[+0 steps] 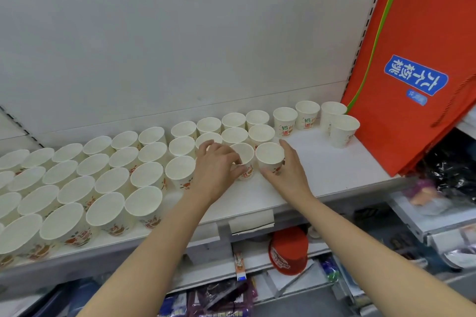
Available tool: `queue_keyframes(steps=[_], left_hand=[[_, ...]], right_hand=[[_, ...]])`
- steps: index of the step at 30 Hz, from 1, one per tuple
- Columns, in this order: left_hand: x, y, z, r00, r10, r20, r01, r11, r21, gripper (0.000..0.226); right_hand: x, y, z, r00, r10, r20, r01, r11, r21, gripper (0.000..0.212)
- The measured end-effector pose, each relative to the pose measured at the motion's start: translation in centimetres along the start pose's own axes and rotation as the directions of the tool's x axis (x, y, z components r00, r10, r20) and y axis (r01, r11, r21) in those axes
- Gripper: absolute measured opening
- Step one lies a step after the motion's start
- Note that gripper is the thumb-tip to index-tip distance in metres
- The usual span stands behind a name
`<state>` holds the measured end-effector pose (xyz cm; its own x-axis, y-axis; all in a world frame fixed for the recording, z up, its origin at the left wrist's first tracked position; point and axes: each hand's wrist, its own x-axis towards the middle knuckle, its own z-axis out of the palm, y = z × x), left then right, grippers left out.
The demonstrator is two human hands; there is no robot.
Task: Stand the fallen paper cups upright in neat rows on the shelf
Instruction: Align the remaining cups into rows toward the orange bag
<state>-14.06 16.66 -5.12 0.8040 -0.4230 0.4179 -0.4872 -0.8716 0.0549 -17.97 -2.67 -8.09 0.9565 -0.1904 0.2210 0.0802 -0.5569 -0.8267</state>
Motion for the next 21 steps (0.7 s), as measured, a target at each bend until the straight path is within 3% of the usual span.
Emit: queue_keyframes(steps=[2,4,6,10,16,21], left_hand=[[0.8,0.5,-0.2,0.999,-0.014,-0.05,0.01,0.997,-0.071,0.042],[2.8,1.1,-0.8,0.996,-0.008,-0.088,-0.003,0.992,-0.125,0.039],[5.4,2.0,-1.2,0.996,-0.006,-0.087,-0.006,0.991,-0.136,0.03],[11.2,5.4,0.4,1.0,-0.007,0.007,0.008,0.989,-0.147,0.027],[17.5,9.3,5.1,0.973,-0.084,0.215,0.085,0.996,0.003,0.038],[18.5,10.2,6.8,0.973,-0.164,0.164,0.157,0.986,0.051,0.019]], right_hand=[[0.0,0.3,-1.4,1.0,-0.023,-0.019,0.024,0.999,0.048,0.074],[0.6,1.0,-3.8,0.988,-0.083,-0.127,0.089,0.995,0.046,0.061],[2.2,2.5,-7.1,0.957,-0.136,-0.256,0.114,0.989,-0.097,0.052],[6.1,6.6,-13.5,0.906,-0.152,-0.396,-0.007,0.928,-0.373,0.05],[8.6,8.8,-16.7,0.964,-0.13,-0.233,0.033,0.926,-0.377,0.053],[9.0,11.1,-17.0,0.972,-0.162,-0.173,0.085,0.92,-0.382,0.038]])
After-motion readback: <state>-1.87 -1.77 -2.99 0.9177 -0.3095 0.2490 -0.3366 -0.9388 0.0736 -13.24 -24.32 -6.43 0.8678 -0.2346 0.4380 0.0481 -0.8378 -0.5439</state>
